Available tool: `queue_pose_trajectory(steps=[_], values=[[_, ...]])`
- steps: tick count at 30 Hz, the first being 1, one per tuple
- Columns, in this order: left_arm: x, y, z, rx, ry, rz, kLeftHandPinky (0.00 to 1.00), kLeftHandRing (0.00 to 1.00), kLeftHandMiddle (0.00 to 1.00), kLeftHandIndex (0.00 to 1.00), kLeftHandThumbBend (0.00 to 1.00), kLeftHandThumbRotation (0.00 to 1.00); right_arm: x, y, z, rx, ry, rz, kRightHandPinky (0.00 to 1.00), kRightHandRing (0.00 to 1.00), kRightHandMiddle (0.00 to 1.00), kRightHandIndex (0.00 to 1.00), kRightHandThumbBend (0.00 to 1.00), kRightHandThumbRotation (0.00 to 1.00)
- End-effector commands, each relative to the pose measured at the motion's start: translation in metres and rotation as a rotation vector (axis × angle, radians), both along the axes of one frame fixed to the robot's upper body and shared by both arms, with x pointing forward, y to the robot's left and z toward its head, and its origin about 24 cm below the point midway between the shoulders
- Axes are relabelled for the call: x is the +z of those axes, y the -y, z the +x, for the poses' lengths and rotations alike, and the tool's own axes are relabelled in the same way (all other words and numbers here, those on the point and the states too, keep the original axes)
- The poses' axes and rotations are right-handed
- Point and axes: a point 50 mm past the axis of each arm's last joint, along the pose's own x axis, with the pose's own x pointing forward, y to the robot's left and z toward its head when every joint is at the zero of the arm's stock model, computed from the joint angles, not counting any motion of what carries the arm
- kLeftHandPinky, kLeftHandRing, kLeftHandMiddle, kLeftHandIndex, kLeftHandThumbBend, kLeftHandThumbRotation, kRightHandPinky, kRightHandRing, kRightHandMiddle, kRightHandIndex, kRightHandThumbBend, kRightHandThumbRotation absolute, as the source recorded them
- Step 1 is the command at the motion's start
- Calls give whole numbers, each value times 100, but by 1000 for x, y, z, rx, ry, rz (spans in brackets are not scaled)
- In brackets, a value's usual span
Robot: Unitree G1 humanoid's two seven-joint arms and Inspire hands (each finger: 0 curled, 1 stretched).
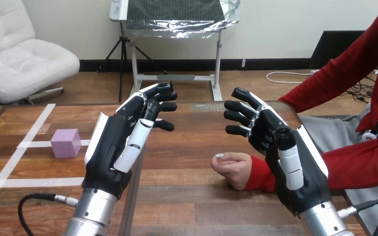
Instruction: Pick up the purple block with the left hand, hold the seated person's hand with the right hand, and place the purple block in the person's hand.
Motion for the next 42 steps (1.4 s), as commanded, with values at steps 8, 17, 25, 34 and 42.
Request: queue_pose_trajectory(steps=[8,17,25,34,42], values=[[16,3,11,-17,75,0,58,74,77,76,36,81,21,-2,7,18,97,-9,78,85,85,89,92,100],[17,-4,34,11,78,133,62,76,77,75,38,79,21,-1,7,21,93,-13,77,85,86,89,92,100],[17,-10,56,38,65,251,65,78,79,76,45,77,20,-2,7,24,92,-17,76,85,86,90,91,100],[16,-17,79,65,24,347,70,81,83,81,40,74,20,-2,7,31,93,-17,78,86,87,90,91,100],[19,-23,99,97,-12,425,73,83,85,83,45,73,20,-2,7,25,97,-18,78,86,86,89,91,100]])
